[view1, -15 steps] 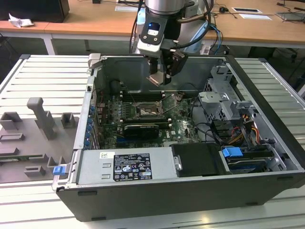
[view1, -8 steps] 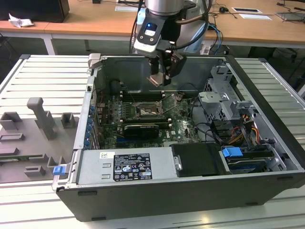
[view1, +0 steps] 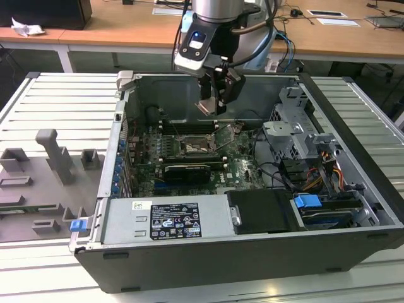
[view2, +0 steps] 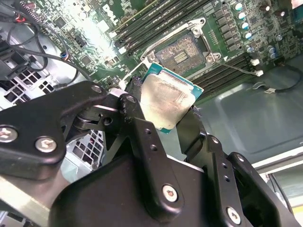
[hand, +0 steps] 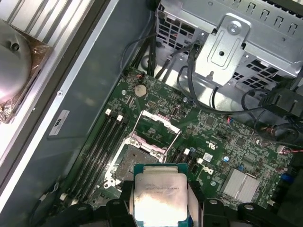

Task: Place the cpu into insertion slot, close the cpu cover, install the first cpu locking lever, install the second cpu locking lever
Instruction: 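Place the cpu into insertion slot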

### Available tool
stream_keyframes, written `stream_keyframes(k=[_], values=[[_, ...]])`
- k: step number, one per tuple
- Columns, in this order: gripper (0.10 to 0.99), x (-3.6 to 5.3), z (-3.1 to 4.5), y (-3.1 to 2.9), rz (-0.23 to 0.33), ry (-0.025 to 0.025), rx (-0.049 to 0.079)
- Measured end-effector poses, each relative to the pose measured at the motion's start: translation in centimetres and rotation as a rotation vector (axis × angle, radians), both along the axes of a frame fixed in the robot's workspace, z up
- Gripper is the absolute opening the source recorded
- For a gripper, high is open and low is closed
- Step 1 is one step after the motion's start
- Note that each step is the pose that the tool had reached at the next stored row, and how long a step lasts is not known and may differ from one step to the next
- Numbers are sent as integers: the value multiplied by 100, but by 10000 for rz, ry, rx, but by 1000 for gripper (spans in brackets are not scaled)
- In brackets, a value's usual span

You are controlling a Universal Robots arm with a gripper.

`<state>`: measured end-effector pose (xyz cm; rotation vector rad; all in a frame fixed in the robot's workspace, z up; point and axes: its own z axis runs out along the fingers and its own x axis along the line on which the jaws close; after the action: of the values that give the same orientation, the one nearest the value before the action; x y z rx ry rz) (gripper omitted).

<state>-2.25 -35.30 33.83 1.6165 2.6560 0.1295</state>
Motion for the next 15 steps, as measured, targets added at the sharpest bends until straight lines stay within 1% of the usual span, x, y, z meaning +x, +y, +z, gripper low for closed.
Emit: stream_keyframes(k=[2, 4, 5, 11, 15], values=[[537, 0, -13, 3, -53, 7, -14], [537, 0, -22, 4, -237, 13, -20], [537, 0, -27, 4, -474, 14, -20], [537, 0, -51, 4, -1324, 22, -20], [537, 0, -69, 4, -1922, 35, -20]])
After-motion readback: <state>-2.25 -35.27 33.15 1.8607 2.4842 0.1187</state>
